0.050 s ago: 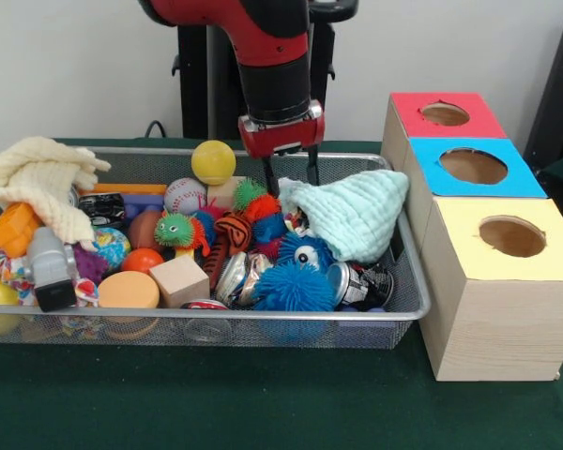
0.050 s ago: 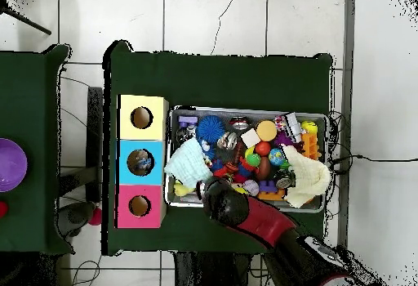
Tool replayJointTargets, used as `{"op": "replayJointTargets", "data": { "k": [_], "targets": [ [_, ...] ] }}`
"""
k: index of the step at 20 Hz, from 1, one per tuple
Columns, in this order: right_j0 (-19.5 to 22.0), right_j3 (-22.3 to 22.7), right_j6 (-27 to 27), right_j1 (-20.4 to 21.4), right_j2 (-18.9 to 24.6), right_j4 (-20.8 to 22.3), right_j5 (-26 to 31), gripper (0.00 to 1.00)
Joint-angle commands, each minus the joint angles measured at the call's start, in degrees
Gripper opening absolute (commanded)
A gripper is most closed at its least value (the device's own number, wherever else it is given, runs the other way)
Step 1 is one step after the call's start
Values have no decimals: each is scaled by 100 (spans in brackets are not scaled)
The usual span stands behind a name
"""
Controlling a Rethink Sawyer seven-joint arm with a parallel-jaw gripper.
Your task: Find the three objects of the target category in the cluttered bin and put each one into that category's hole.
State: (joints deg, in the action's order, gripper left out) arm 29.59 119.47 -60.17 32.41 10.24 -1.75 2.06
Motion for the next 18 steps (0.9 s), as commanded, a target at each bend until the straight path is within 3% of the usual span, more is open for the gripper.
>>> {"op": "replayJointTargets", "data": {
  "k": [1, 4, 7, 9, 14, 18],
  "targets": [
    [-213, -1083, -405, -123, -364, 591, -408, 100],
    [-276, -1251, -420, -61, -417, 941, -771, 100],
    [-123, -1183, -878, -23, -258, 1008, -1299, 100],
    [-118, -1259, -758, -64, -214, 1123, -1025, 100],
    [167, -1223, -1151, -462, 90, 999, -1119, 100],
    [-203, -1549, -1327, -810, -290, 613, -1333, 100]
  ]
}}
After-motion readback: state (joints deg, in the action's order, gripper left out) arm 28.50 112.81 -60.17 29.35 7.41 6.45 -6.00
